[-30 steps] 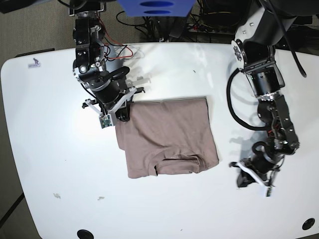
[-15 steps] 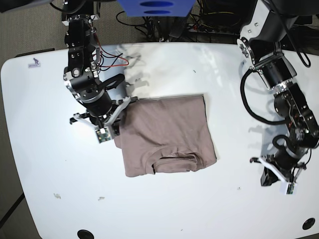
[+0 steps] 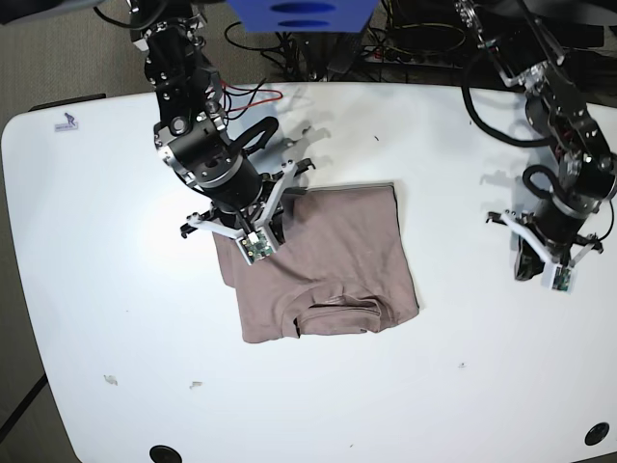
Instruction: Fold the T-shirt properly
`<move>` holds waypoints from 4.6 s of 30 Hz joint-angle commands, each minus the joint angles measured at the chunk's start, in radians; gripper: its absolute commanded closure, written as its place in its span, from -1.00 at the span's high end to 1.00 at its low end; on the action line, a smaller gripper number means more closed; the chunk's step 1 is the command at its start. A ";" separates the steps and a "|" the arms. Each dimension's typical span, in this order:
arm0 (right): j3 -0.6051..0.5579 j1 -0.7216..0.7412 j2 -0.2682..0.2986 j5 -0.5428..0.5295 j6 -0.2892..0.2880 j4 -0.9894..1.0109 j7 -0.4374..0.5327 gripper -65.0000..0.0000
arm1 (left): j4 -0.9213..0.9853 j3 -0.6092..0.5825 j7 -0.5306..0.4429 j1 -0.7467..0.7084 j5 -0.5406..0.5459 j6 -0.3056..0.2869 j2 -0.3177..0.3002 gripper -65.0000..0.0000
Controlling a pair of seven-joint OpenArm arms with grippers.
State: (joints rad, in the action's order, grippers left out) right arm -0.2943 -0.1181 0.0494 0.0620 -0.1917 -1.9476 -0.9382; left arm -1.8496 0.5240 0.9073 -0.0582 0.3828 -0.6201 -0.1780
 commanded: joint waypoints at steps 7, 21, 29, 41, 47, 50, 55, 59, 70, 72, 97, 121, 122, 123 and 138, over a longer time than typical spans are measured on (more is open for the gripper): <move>-0.032 0.013 -0.085 -0.008 -0.005 0.115 0.086 -1.00 | -0.051 0.121 -0.023 -0.148 0.003 0.004 0.007 -1.00; -0.033 0.062 -0.085 -0.008 -0.005 0.463 0.268 -1.00 | -0.048 0.293 -0.023 -0.297 0.002 0.001 0.039 -1.00; -0.033 0.205 -0.089 -0.009 -0.005 0.632 0.330 -1.00 | -0.048 0.362 -0.023 -0.323 0.000 0.001 0.071 -1.00; -0.027 0.338 -0.107 -0.011 -0.005 0.698 0.333 -1.00 | -0.048 0.371 -0.021 -0.325 -0.006 -0.001 0.068 -1.00; -0.027 0.335 -0.107 -0.009 -0.005 0.590 0.296 -1.00 | -0.052 0.374 -0.023 -0.325 -0.006 -0.001 0.068 -1.00; -0.027 0.335 -0.107 -0.008 -0.004 0.518 0.290 -1.00 | -0.054 0.407 -0.023 -0.320 -0.005 -0.001 0.068 -1.00; -0.027 0.335 -0.107 -0.008 -0.004 0.431 0.233 -1.00 | -0.063 0.463 -0.015 -0.276 -0.005 -0.001 0.067 -1.00; -0.027 0.337 -0.107 -0.008 -0.004 0.365 0.173 -1.00 | -0.088 0.506 -0.014 -0.253 0.000 -0.001 0.044 -1.00; 0.105 0.340 -0.072 0.088 0.105 0.113 0.009 -1.00 | -0.114 0.658 -0.014 -0.253 -0.008 0.001 0.024 -1.00; 0.146 0.337 -0.047 0.124 0.149 0.096 0.006 -1.00 | -0.114 0.703 -0.014 -0.256 -0.008 0.001 0.024 -1.00; 0.843 0.136 0.188 0.368 -0.012 -0.034 0.006 -1.00 | -0.037 0.960 -0.015 -0.395 -0.011 0.001 0.084 -1.00; 1.081 -0.259 0.197 0.514 -0.065 0.099 0.137 -1.00 | 0.525 0.796 -0.196 -0.470 -0.215 -0.004 0.088 -1.00; 1.081 -0.271 0.185 0.516 -0.065 0.110 0.150 -1.00 | 0.554 0.789 -0.218 -0.470 -0.224 -0.008 0.088 -1.00; 1.081 -0.282 0.180 0.516 -0.065 0.121 0.163 -1.00 | 0.585 0.779 -0.239 -0.470 -0.236 -0.019 0.088 -1.00; 1.231 -0.343 0.140 0.516 -0.065 0.544 0.497 -1.00 | 1.000 0.752 -0.587 -0.466 -0.445 -0.078 0.090 -1.00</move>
State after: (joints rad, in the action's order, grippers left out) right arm 0.9169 -0.4568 0.1734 0.5724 -0.2687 -1.4513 -0.4763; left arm -0.8703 1.2705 0.3573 -0.5079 -0.0475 -0.6994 -0.0723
